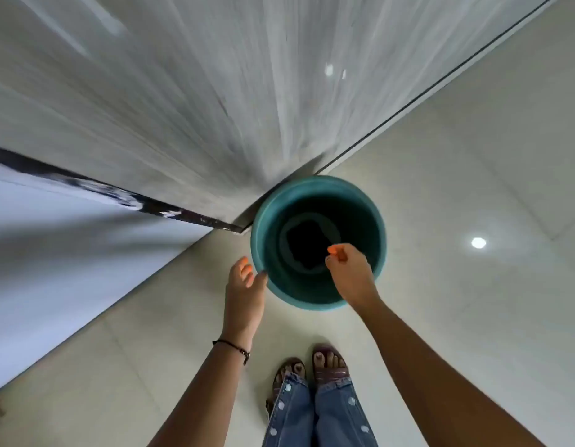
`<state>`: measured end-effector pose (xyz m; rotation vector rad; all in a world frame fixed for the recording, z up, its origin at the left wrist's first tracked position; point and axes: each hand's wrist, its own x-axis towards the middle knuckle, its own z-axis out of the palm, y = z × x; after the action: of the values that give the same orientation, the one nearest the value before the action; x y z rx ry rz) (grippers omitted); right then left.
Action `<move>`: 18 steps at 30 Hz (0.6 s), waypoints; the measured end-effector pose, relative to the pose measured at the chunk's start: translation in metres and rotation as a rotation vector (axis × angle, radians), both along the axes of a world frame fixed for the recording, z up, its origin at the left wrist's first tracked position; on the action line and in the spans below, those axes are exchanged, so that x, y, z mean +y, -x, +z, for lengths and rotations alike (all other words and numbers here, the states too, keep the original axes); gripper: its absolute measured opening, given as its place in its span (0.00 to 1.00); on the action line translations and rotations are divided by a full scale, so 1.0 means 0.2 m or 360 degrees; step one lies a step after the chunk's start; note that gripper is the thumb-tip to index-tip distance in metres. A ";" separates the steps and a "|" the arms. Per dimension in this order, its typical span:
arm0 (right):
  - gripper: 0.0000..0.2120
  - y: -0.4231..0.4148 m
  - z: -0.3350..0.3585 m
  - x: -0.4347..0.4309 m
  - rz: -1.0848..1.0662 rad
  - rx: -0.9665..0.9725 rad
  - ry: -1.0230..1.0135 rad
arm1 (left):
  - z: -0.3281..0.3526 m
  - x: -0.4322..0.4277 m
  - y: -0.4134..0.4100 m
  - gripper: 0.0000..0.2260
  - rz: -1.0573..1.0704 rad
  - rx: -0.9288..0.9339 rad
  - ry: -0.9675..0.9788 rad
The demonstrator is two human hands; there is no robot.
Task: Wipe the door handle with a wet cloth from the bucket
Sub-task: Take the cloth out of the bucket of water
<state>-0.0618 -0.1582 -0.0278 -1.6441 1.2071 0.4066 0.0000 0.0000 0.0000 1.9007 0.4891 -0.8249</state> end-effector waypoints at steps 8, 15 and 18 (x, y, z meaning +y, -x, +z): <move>0.23 -0.32 -1.00 -0.04 0.0123 0.0470 -0.0041 | -0.57 -0.08 -0.12 0.12 -0.0085 -0.0453 -0.0172; 0.29 -0.38 -1.31 -0.01 0.0113 0.0606 0.0271 | -0.63 -0.08 -0.11 0.11 -0.0018 -0.0561 -0.0196; 0.22 -0.37 -1.28 -0.02 0.0154 0.0567 0.0131 | -0.62 -0.08 -0.12 0.11 -0.0011 -0.0549 -0.0194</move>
<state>0.0122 -0.1617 -0.2828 -1.7539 1.4229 0.7440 0.0234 -0.0166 -0.1248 2.1042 0.3253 -0.4637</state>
